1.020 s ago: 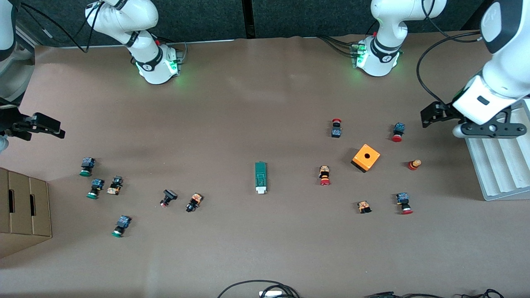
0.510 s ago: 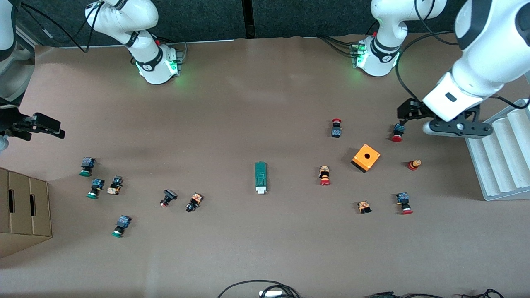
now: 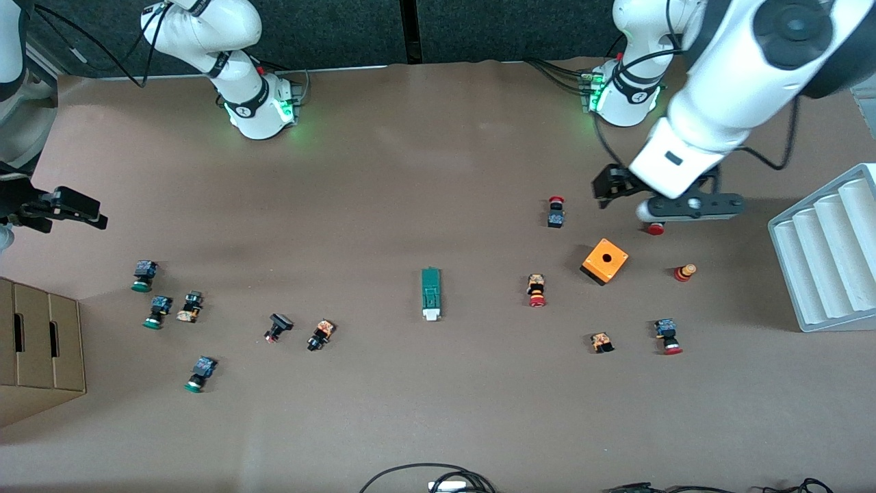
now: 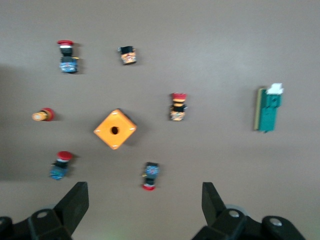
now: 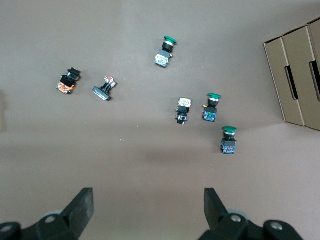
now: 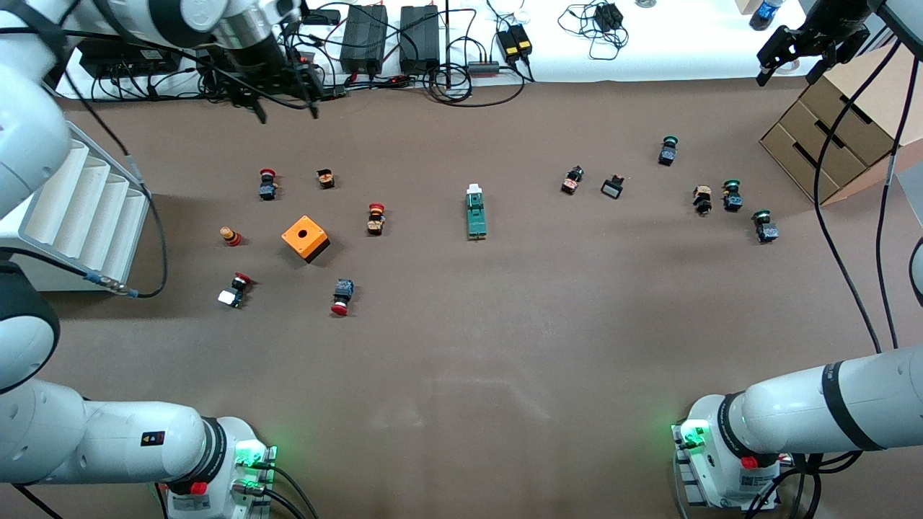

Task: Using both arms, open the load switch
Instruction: 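Move the left gripper over the green load switch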

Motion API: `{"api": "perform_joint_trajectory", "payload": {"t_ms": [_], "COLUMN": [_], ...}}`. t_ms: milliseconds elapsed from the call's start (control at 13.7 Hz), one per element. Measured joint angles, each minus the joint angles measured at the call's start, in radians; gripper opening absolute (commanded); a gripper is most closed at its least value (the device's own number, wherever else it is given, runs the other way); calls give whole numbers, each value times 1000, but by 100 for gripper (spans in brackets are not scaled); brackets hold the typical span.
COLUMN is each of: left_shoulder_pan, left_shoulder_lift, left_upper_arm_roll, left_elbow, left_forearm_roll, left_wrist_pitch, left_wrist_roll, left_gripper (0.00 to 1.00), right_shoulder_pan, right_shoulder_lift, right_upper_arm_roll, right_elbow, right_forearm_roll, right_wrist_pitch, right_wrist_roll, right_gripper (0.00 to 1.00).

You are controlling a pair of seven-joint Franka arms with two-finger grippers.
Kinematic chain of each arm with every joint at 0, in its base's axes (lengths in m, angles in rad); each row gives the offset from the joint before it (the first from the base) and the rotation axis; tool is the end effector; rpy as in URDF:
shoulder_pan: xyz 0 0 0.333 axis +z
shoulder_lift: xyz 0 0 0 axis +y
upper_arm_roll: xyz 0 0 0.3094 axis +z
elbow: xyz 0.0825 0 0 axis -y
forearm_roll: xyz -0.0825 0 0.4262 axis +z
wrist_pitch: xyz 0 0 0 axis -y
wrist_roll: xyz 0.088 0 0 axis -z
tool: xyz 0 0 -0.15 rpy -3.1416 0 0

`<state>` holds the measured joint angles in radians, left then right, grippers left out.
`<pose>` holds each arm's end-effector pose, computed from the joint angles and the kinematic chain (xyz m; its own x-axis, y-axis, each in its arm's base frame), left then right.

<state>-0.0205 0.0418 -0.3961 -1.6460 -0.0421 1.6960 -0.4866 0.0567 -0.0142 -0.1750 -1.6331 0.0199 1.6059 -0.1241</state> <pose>0.5631 -0.2519 0.5238 0.9970 0.0749 -0.0172 0.0757 -0.9955 0.0565 0.5900 -0.0677 0.5542 0.9999 0.0051 -0.0104 0.0049 -0.9997 -0.0238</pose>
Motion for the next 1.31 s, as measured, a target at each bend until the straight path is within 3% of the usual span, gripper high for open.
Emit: {"api": "perform_joint_trajectory", "payload": {"t_ms": [364, 874, 1311], "left_shoulder_pan": [-25, -250, -389], "left_shoulder_lift": [53, 159, 300], "left_upper_arm_roll": [-117, -130, -131], "left_elbow": [7, 7, 6], "left_forearm_roll": [54, 282, 571], "left_wrist_pitch": [102, 232, 370], "left_wrist_roll": [-252, -663, -918], "left_gripper": [100, 100, 100], "right_shoulder_pan": [0, 0, -1], "right_shoulder_lift": [0, 0, 1], "right_upper_arm_roll": [0, -1, -4], "right_elbow": [0, 0, 0], "right_forearm_roll": [0, 0, 0], "right_wrist_pitch": [0, 0, 0], "right_wrist_roll": [0, 0, 0], "right_gripper": [100, 100, 100]}}
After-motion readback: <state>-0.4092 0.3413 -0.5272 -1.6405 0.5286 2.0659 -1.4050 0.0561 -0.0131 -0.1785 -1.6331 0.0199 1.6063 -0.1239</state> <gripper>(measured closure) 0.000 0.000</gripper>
